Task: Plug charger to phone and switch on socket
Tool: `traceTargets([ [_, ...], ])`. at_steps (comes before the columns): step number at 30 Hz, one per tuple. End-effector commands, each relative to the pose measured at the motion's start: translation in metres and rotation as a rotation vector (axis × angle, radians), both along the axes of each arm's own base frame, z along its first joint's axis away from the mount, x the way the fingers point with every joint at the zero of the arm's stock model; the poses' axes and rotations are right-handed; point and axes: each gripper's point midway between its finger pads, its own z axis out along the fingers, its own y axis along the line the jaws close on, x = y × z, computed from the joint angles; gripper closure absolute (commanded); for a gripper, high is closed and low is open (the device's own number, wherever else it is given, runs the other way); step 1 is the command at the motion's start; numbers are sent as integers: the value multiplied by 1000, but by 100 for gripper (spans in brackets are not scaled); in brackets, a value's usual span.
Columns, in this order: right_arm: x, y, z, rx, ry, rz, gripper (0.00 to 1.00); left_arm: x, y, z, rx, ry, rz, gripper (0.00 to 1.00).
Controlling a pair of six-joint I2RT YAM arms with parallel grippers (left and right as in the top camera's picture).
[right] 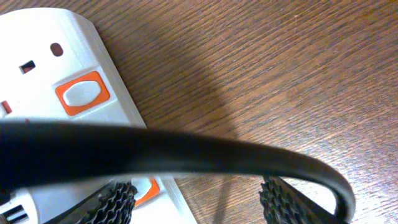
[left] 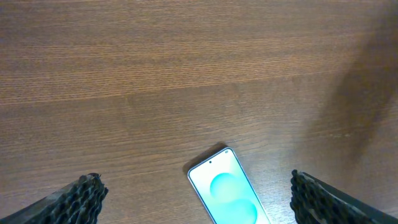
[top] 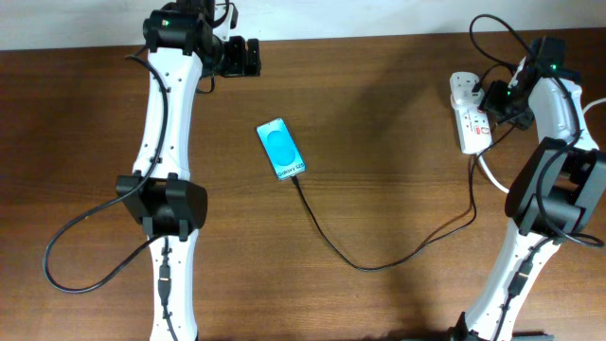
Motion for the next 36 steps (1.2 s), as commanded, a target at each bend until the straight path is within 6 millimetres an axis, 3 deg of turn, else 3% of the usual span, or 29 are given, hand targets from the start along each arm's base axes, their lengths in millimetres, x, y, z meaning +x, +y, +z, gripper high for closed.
traceTargets([
  [1, 8, 26, -10, 75, -13, 45, 32, 2, 4, 10, 2, -25, 10, 1],
  [7, 14, 42, -10, 100, -23, 77, 32, 2, 4, 10, 2, -25, 10, 1],
  [14, 15, 75, -19, 178, -10, 139, 33, 2, 4, 10, 2, -26, 10, 1],
  [18, 12, 99, -22, 206, 13, 200, 33, 2, 4, 10, 2, -25, 10, 1],
  [26, 4, 124, -26, 213, 65, 249, 33, 2, 4, 10, 2, -25, 10, 1],
  [28, 7, 121, -26, 181, 64, 241, 32, 2, 4, 10, 2, -25, 10, 1],
  [31, 4, 94, -24, 100, 89, 127, 32, 2, 4, 10, 2, -25, 10, 1],
  [34, 7, 69, 1, 91, 46, 44, 31, 2, 4, 10, 2, -25, 10, 1],
  [36, 10, 64, 22, 73, -2, 110, 31, 2, 4, 10, 2, -25, 10, 1],
])
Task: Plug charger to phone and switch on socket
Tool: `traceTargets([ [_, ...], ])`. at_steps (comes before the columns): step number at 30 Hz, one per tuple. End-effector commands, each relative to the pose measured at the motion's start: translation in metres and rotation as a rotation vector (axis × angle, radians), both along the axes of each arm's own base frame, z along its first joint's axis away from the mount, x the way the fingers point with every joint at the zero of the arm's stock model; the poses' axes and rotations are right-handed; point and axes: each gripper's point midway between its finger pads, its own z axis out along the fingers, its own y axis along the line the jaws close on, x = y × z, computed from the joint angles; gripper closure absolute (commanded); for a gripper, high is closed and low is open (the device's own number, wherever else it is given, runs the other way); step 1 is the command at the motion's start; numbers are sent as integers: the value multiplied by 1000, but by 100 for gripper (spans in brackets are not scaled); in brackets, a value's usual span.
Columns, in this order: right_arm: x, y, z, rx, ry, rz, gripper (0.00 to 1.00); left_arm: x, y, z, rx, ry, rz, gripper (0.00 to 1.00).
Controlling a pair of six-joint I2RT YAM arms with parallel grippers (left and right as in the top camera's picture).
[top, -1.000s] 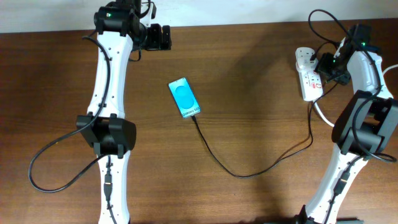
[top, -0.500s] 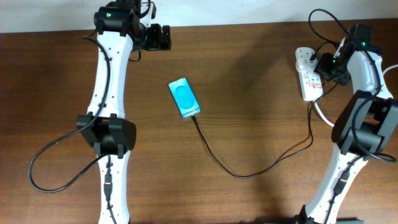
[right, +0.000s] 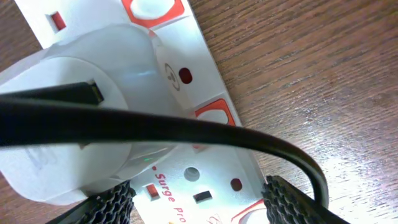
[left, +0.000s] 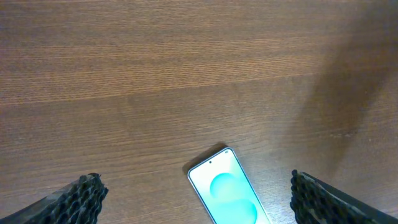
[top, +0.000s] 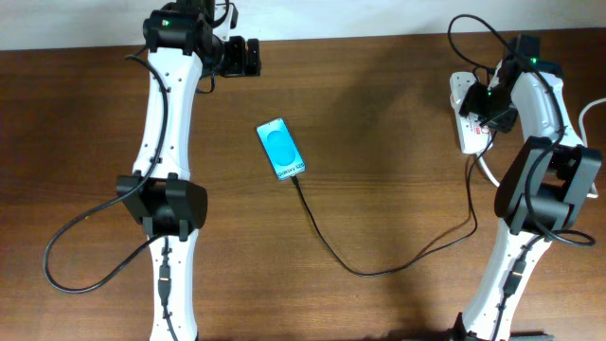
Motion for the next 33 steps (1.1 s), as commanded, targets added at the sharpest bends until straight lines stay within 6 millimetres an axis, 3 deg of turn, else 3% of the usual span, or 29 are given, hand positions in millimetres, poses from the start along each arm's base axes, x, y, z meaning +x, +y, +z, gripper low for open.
traceTargets([
  [1, 24, 19, 34, 22, -130, 146, 31, 2, 4, 10, 2, -25, 10, 1],
  [6, 18, 17, 47, -19, -124, 216, 32, 2, 4, 10, 2, -25, 10, 1],
  [10, 8, 14, 72, -65, -125, 258, 43, 2, 4, 10, 2, -25, 10, 1],
  [11, 3, 10, 74, -90, -108, 248, 50, 2, 4, 10, 2, -25, 10, 1],
  [14, -4, 7, 70, -101, -72, 240, 96, 2, 4, 10, 2, -25, 10, 1],
  [17, -10, 8, 51, -62, -40, 126, 96, 2, 4, 10, 2, -25, 10, 1],
  [20, -20, -12, 29, -32, 1, -196, 96, 2, 4, 10, 2, -25, 10, 1],
  [22, -9, -17, 30, 34, -62, -271, 96, 2, 4, 10, 2, -25, 10, 1],
  [26, 10, -24, 35, 82, -154, -332, 96, 2, 4, 10, 2, -25, 10, 1],
  [33, 17, -22, 2, 105, -139, -331, 96, 2, 4, 10, 2, -25, 10, 1],
])
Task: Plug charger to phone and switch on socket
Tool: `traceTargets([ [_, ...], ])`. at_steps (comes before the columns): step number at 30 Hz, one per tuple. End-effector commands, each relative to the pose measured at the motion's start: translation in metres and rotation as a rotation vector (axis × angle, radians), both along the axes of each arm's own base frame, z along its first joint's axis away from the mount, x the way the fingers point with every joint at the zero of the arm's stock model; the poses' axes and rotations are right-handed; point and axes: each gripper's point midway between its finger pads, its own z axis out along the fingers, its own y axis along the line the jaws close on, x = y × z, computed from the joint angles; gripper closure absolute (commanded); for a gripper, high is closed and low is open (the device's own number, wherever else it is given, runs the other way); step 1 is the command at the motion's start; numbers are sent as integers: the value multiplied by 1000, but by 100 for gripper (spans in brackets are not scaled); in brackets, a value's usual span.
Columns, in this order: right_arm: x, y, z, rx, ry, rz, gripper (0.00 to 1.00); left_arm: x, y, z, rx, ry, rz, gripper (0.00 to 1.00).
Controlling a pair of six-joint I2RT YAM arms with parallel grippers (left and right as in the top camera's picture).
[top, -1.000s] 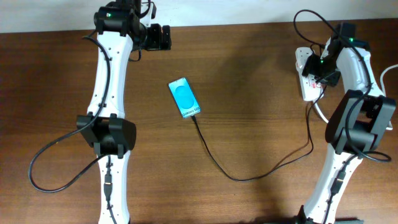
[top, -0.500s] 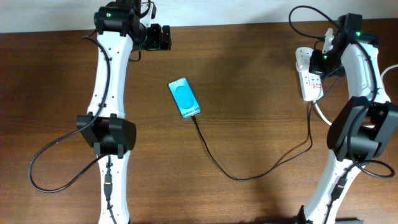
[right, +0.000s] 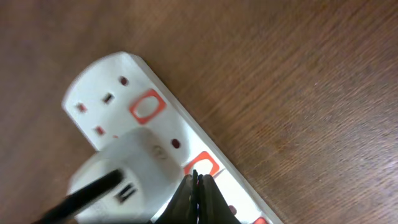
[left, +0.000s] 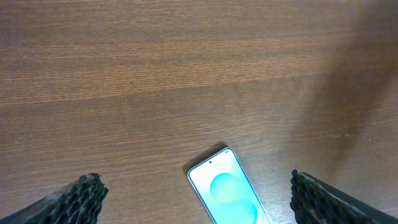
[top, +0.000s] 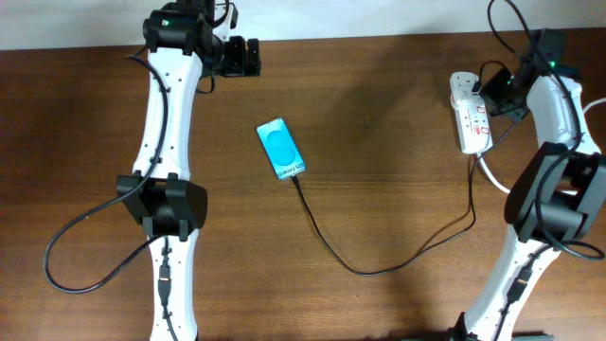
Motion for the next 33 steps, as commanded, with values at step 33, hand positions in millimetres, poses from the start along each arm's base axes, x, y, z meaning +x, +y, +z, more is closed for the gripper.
traceTargets([
  [33, 0, 14, -34, -31, 41, 171, 85, 2, 4, 10, 2, -26, 10, 1],
])
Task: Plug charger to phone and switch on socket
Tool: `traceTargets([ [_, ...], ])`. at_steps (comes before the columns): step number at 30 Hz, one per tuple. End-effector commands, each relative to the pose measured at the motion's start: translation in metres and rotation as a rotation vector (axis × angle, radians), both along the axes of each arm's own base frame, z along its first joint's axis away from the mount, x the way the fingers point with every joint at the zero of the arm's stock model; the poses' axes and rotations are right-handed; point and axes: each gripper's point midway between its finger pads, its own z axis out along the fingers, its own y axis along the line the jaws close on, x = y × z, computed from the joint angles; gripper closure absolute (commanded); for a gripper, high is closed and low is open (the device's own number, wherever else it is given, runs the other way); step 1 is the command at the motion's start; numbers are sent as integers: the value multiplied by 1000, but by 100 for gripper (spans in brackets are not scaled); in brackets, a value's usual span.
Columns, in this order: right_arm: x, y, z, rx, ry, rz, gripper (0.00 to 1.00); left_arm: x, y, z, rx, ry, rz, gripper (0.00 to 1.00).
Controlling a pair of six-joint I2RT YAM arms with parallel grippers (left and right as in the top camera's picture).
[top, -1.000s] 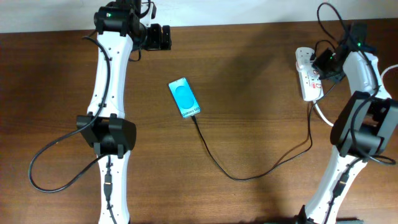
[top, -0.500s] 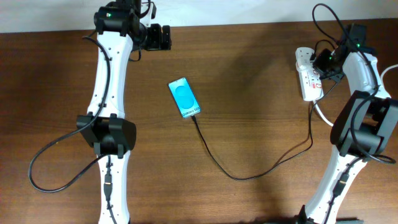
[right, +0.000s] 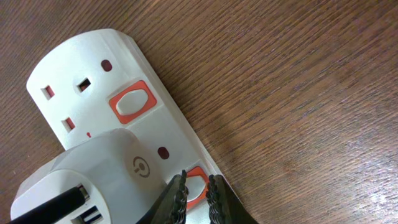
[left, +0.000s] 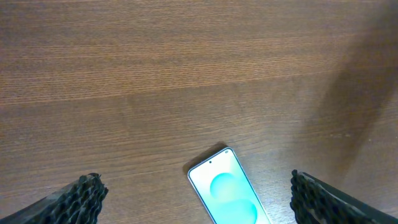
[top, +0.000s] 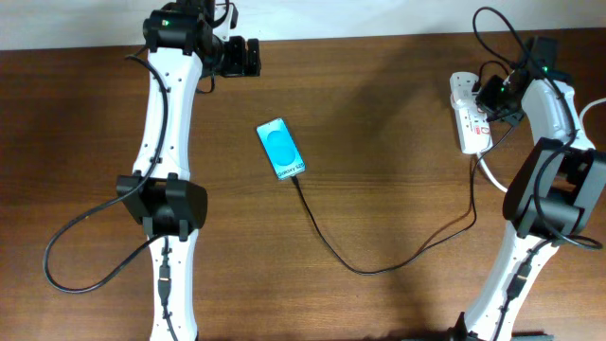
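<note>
The phone [top: 281, 149], its screen lit cyan, lies on the table with the black charger cable [top: 360, 267] joined to its lower end. That cable runs right to the white charger plug [right: 93, 177], seated in the white power strip [top: 469, 114]. My right gripper [right: 197, 180] is shut, apart from a sliver of a gap. Its tips are down on the orange switch [right: 196, 171] beside the plug. At the back left my left gripper [top: 248, 57] is open and holds nothing. The phone [left: 229, 193] shows between its fingers [left: 78, 199].
A second orange switch [right: 130, 101] sits by the unused socket at the strip's rounded end. The strip's own white cord [top: 488, 170] trails toward the right edge. Bare wooden table [top: 398, 170] lies between phone and strip.
My right gripper, shut above the strip, has come down and closer. Its tips now rest at the orange switch beside the charger plug. Left arm, phone and cable are unchanged.
My right gripper was first open, low over the strip with the black cable crossing its view. It was then open over the charger plug, then shut above the strip, and now sits at the switch. The left gripper stayed open, and the cable stayed at the phone.
</note>
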Motion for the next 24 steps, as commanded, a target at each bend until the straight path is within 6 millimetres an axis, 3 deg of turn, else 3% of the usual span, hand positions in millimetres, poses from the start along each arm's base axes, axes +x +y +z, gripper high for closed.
traceTargets([
  [1, -4, 13, -15, 12, 28, 34, 85, 2, 4, 10, 2, -25, 10, 1],
  [13, -6, 19, -18, 14, 41, 58, 85, 2, 4, 10, 2, -25, 10, 1],
  [16, -3, 30, -20, 9, 42, 89, 85, 2, 4, 10, 2, -25, 10, 1],
  [21, -9, 50, -47, 34, 108, 122, 85, 2, 4, 10, 2, -25, 10, 1],
  [24, -8, 63, -51, 36, 119, 148, 85, 2, 4, 10, 2, -25, 10, 1],
])
